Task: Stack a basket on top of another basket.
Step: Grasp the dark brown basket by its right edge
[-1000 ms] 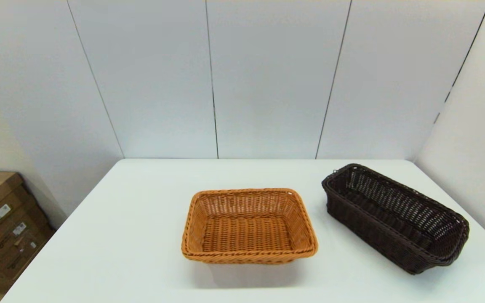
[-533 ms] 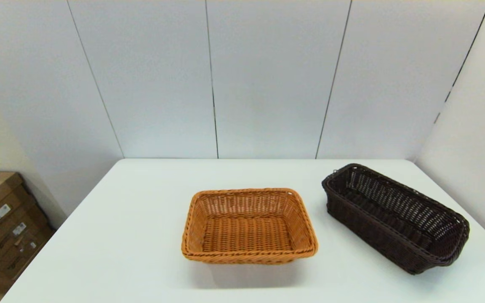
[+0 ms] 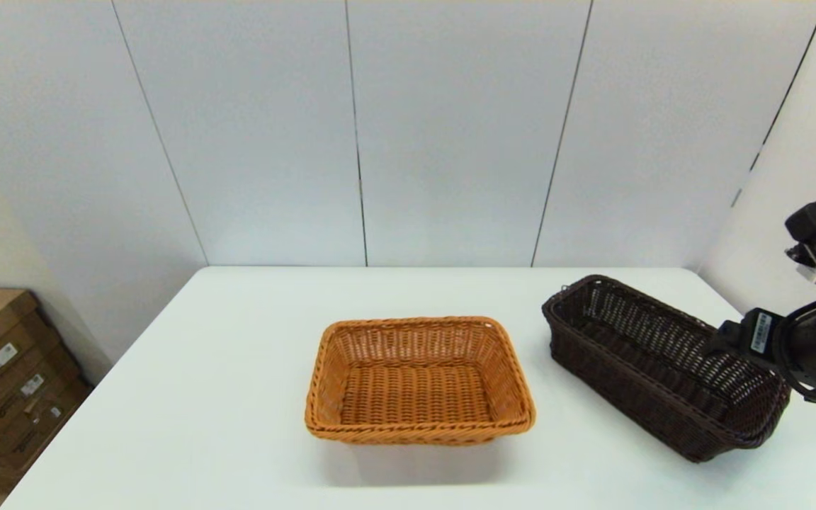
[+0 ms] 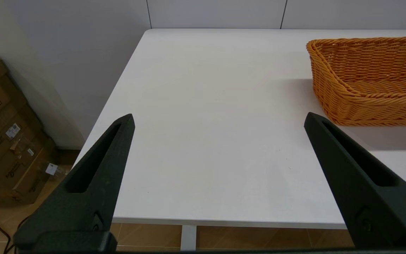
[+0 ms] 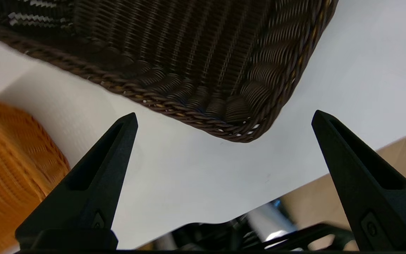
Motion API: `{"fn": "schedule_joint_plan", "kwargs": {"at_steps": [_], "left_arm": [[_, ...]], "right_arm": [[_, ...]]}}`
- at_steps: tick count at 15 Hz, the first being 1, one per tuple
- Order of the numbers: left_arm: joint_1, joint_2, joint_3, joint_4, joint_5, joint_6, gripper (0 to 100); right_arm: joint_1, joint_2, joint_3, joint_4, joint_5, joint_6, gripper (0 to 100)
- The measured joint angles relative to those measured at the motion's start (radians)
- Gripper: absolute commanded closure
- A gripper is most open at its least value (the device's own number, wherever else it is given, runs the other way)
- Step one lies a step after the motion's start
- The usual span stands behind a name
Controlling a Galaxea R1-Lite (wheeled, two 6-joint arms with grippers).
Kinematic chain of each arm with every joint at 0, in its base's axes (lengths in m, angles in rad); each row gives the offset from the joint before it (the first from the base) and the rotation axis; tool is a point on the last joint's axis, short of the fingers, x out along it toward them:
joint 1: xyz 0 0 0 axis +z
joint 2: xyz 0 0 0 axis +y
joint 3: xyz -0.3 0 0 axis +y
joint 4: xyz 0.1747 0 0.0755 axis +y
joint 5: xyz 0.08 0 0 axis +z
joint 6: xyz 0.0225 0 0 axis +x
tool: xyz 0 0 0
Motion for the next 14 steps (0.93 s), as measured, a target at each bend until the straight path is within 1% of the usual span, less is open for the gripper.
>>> {"fn": "schedule_joint_plan", "kwargs": {"at_steps": [1,3,5,11,14], "left_arm": [[0.000,0.000,0.000,0.000,0.000,-0.001,0],[0.000,0.000,0.000,0.000,0.000,-0.001,0],[0.000,0.000,0.000,0.000,0.000,-0.002,0],[0.000,0.000,0.000,0.000,0.000,-0.002,0],[0.000,0.000,0.000,0.000,0.000,-0.002,0]], "right_arm": [[-0.004,0.027,-0.011,0.004,-0.002,0.040,0],[-0.011,0.058,-0.018,0.005,-0.003,0.086,0],[-0.026,0.079,-0.019,0.007,-0.004,0.092,0],[-0.146,0.130,-0.013,0.006,-0.001,0.085,0],[-0.160,0.178,0.000,-0.002,0.004,0.092,0]]}}
